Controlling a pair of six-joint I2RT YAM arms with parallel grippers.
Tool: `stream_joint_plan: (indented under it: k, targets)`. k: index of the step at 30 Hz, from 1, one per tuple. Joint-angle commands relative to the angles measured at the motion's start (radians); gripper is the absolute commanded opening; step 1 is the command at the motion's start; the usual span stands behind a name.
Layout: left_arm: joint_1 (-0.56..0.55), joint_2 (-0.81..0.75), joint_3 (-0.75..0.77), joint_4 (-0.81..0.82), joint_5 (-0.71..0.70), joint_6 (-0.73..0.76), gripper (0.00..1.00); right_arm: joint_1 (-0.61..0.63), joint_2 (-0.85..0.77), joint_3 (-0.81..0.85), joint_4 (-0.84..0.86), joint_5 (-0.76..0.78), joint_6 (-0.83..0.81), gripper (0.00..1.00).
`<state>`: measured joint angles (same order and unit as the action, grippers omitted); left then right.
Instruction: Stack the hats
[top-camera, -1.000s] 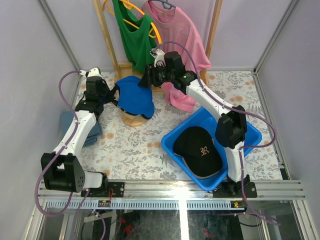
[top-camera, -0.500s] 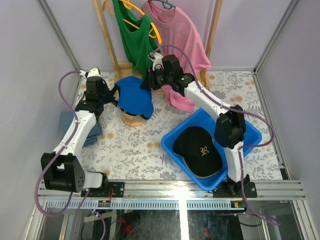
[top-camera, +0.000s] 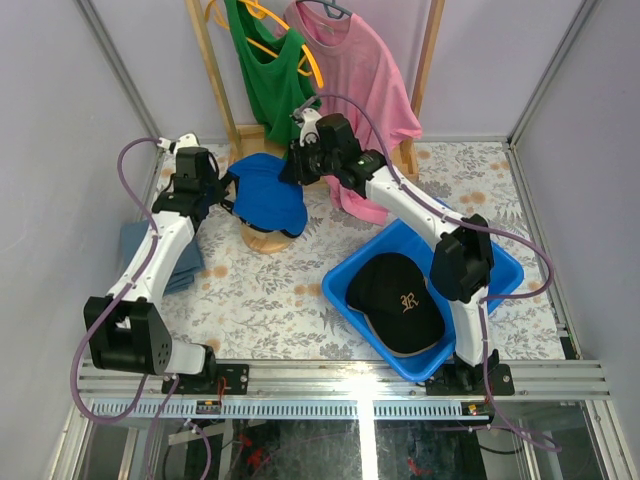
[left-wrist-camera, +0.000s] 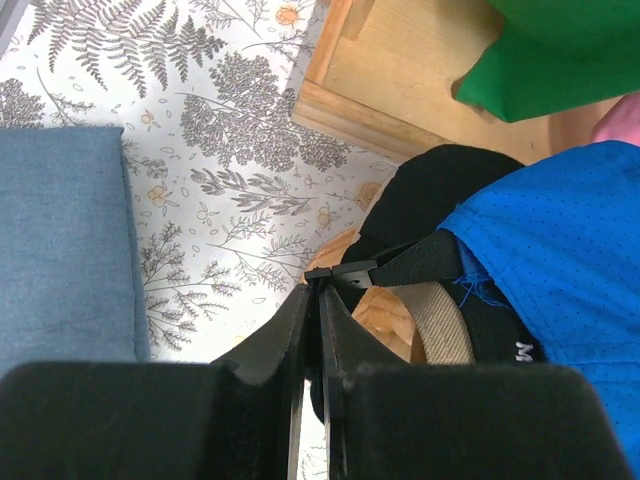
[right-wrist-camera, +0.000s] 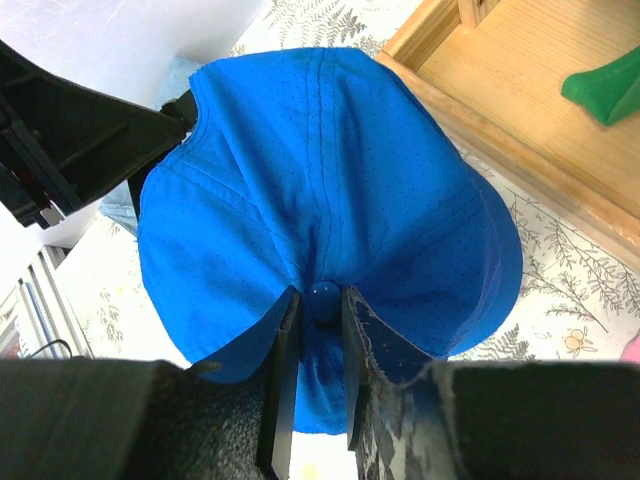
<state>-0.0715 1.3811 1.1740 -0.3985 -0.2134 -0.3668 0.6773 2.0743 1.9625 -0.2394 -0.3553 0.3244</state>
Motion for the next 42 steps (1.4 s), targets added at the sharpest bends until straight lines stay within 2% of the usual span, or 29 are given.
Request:
stream_joint_plan:
  k: [1,15,30,42]
  targets:
    - [0.01,0.02,0.023,-0.083,-0.107,0.005,0.06,0.044,-0.066,0.029,-0.073,0.052,-0.024,0.23]
    - [0.009,0.069,0.03,-0.052,-0.121,-0.011,0.07,0.082,-0.056,-0.01,-0.132,0.152,0.001,0.36]
    - [0.009,0.087,0.046,0.009,-0.103,-0.001,0.14,0.055,-0.081,0.058,-0.153,0.225,-0.005,0.59]
    - [0.01,0.101,0.051,0.064,-0.068,0.035,0.19,0.035,-0.109,0.102,-0.096,0.253,-0.003,0.62]
